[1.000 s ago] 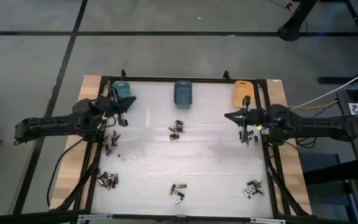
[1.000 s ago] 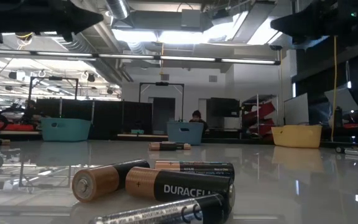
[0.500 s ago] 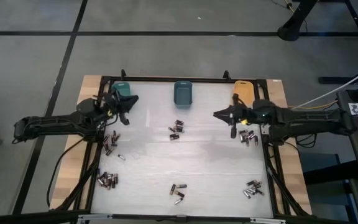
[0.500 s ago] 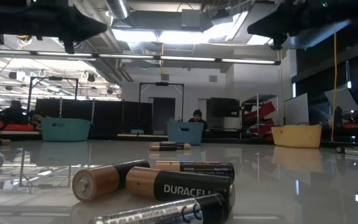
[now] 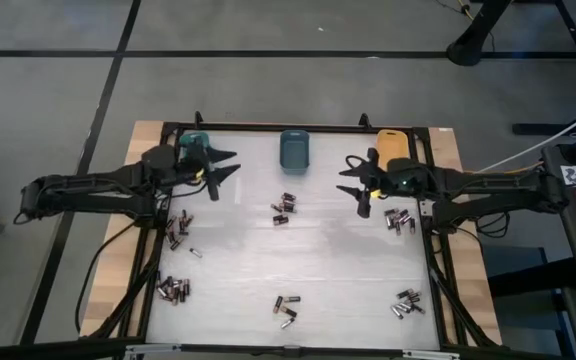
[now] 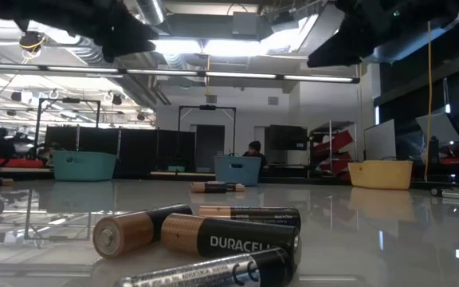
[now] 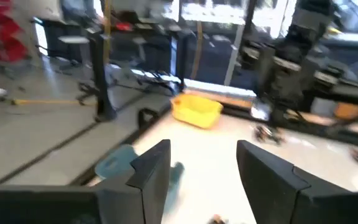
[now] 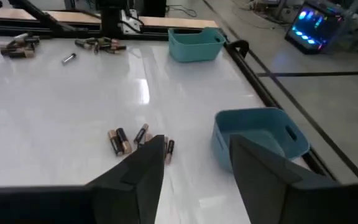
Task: Sort batteries
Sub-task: Put the brown battery into the blue bin
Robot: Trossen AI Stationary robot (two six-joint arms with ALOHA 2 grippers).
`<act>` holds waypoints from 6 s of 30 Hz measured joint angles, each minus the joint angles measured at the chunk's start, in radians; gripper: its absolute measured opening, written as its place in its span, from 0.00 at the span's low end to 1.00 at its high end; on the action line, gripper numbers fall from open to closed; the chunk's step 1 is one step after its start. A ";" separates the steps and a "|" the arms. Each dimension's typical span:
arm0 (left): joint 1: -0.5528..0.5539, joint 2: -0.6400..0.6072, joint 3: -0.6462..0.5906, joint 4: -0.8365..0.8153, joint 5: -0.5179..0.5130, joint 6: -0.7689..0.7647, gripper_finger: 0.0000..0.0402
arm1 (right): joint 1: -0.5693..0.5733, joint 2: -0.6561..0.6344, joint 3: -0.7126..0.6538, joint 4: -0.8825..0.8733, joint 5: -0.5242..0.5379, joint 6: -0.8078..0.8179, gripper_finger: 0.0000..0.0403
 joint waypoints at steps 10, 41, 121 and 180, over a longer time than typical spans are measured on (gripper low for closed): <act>-0.083 0.087 0.096 -0.181 0.014 -0.011 0.41 | 0.000 0.001 0.000 0.134 -0.105 0.016 0.45; -0.399 0.700 0.072 0.217 -0.216 -0.086 0.40 | 0.000 0.318 0.000 0.353 -0.103 0.094 0.45; -0.371 1.149 0.160 0.350 -0.200 -0.182 0.39 | 0.014 0.273 0.072 0.369 0.080 0.134 0.45; 0.271 1.059 0.647 -0.219 0.109 0.214 0.13 | -0.086 0.323 0.061 0.284 0.252 0.001 0.45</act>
